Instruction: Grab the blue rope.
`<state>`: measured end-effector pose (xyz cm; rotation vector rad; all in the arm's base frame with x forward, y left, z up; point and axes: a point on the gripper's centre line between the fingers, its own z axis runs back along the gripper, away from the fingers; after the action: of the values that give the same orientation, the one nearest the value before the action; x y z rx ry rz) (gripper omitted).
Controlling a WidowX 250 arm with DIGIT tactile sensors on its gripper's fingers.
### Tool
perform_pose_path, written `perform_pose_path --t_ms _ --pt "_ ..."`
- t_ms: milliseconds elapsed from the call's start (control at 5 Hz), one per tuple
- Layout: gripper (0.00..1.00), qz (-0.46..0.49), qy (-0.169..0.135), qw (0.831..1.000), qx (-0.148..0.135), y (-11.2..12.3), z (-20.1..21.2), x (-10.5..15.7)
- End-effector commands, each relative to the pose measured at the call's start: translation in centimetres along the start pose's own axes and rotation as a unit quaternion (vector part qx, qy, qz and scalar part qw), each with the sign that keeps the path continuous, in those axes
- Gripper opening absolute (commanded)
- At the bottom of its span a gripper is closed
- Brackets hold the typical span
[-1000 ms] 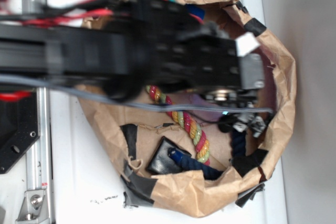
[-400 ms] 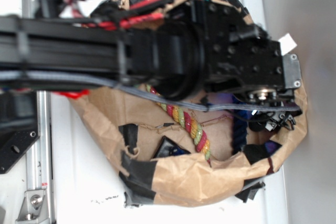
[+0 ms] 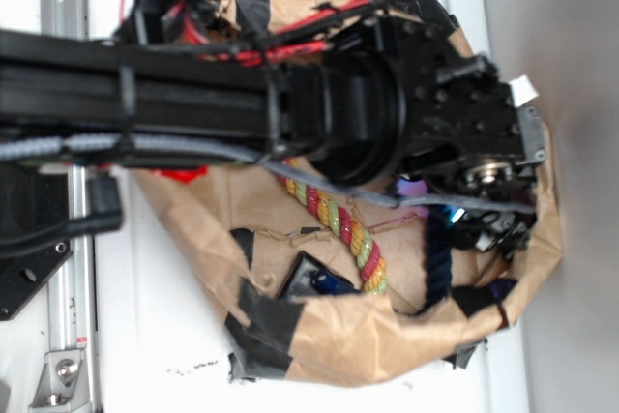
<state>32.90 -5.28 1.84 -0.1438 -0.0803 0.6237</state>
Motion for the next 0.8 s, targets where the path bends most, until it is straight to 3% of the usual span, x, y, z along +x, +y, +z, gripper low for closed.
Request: perform_pose_path --t_ms 0,200,400,600 --pt "0.0 -0.059 0.025 0.997 -0.047 0.5 1.8 -5.0" --pt "0.0 -0.057 0.03 0.996 -0.069 0.7 1.9 -4.7" --pt "0.0 -0.07 0.033 0.995 -0.061 0.8 1.6 -5.0" --pt "0.0 -0.125 0.0 0.99 -0.059 1.2 4.2 -4.0"
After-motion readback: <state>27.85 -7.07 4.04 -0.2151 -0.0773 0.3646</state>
